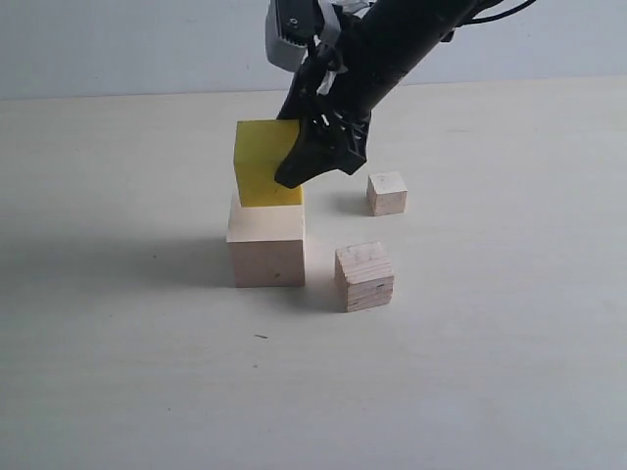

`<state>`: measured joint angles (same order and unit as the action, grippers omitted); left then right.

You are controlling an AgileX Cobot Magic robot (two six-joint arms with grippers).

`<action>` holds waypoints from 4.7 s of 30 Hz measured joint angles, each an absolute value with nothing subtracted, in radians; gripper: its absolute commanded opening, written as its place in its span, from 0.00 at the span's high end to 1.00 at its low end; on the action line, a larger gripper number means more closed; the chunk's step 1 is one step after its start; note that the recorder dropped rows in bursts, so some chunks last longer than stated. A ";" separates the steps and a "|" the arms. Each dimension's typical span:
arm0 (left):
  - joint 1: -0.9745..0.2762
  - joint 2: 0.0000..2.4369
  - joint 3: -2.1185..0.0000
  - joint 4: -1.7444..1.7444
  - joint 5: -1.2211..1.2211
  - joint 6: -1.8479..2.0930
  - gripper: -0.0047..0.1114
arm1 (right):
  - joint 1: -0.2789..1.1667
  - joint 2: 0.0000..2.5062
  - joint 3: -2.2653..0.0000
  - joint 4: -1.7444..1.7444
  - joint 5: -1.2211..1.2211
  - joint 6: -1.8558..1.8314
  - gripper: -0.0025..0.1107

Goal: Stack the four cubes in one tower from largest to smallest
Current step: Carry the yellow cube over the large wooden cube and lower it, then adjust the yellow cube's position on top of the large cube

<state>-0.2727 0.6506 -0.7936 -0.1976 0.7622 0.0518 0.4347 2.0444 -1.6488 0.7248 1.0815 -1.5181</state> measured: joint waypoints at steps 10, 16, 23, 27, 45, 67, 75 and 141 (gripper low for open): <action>-0.273 0.651 -0.794 -0.198 0.771 0.052 0.96 | 0.477 2.044 -1.649 0.683 1.013 -1.437 0.98; -0.273 0.651 -0.794 -0.198 0.776 0.052 0.96 | 0.478 2.044 -1.649 0.623 1.010 -1.360 0.98; -0.273 0.651 -0.794 -0.198 0.776 0.052 0.96 | 0.478 2.044 -1.649 0.630 1.030 -1.352 0.98; -0.273 0.651 -0.794 -0.198 0.776 0.052 0.96 | 0.478 2.044 -1.649 0.640 1.046 -1.352 0.98; -0.273 0.651 -0.794 -0.198 0.776 0.052 0.96 | 0.478 2.044 -1.649 0.660 1.023 -1.402 0.98; -0.273 0.651 -0.794 -0.198 0.784 0.052 0.96 | 0.478 2.044 -1.649 0.662 1.007 -1.392 0.98; -0.273 0.651 -0.794 -0.198 0.791 0.052 0.96 | 0.470 2.044 -1.649 0.657 1.000 -1.392 0.98; -0.273 0.651 -0.794 -0.198 0.809 0.052 0.96 | 0.470 2.096 -1.645 0.690 1.029 -1.429 0.43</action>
